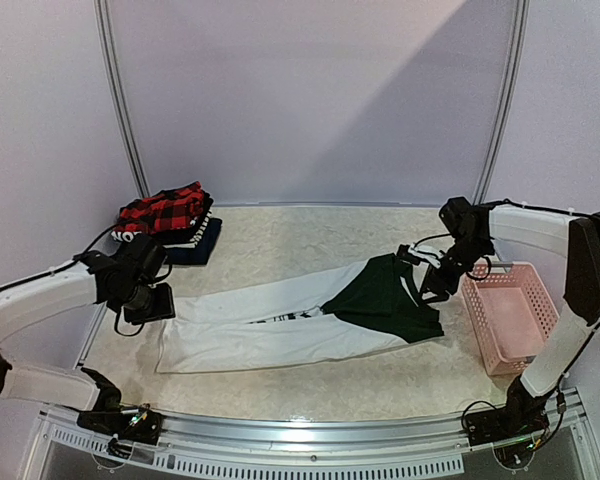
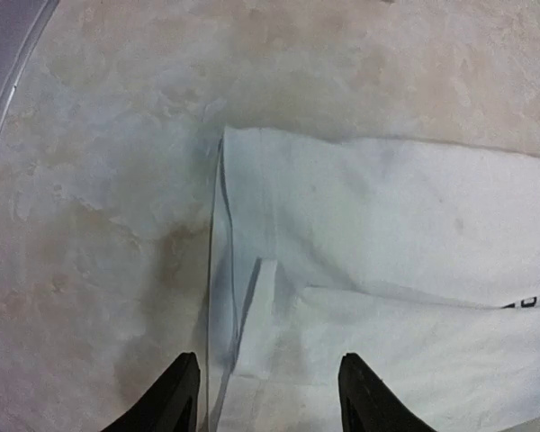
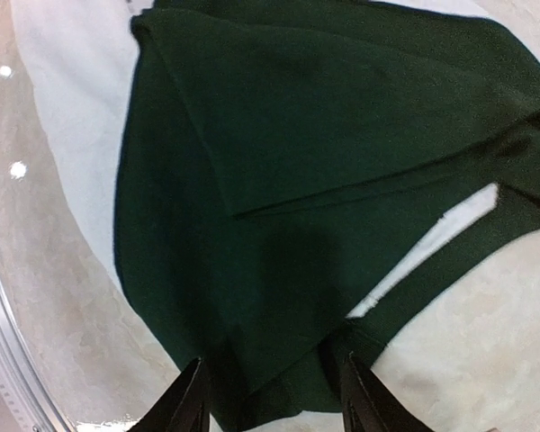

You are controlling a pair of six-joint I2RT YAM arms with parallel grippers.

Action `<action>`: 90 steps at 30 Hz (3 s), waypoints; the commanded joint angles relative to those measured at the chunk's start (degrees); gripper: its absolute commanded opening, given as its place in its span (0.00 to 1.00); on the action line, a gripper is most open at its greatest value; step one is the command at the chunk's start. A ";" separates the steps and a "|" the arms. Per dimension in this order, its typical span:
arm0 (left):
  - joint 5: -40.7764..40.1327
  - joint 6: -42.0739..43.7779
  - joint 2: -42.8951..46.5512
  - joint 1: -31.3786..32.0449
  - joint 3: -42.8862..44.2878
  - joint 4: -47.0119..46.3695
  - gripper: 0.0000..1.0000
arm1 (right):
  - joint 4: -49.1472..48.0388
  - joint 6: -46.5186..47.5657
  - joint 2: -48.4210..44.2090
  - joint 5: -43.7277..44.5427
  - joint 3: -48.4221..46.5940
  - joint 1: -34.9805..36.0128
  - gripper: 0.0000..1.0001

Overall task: Fold and stack the mixed laundry pile
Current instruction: Adjust the rectangle-folded T-shirt at the center of the board, then rotate the rectangle-folded T-shirt at the center of the board.

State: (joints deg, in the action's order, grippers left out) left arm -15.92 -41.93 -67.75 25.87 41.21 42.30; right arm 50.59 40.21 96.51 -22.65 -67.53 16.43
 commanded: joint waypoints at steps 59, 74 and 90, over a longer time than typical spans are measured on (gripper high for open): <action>-0.42 18.38 -0.52 25.39 9.50 7.81 0.53 | -6.83 -7.58 8.36 19.89 -18.92 20.25 0.48; -2.51 36.75 -24.08 33.90 24.89 7.75 0.52 | -1.11 -9.02 9.81 18.78 -4.91 15.64 0.40; -0.67 41.66 -23.21 38.60 22.77 10.23 0.53 | 5.34 -0.56 55.53 36.79 -73.95 10.22 0.26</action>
State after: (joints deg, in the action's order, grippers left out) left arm -16.93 -1.67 -89.54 63.59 64.16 51.72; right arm 53.49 37.93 141.53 9.37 -122.52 27.29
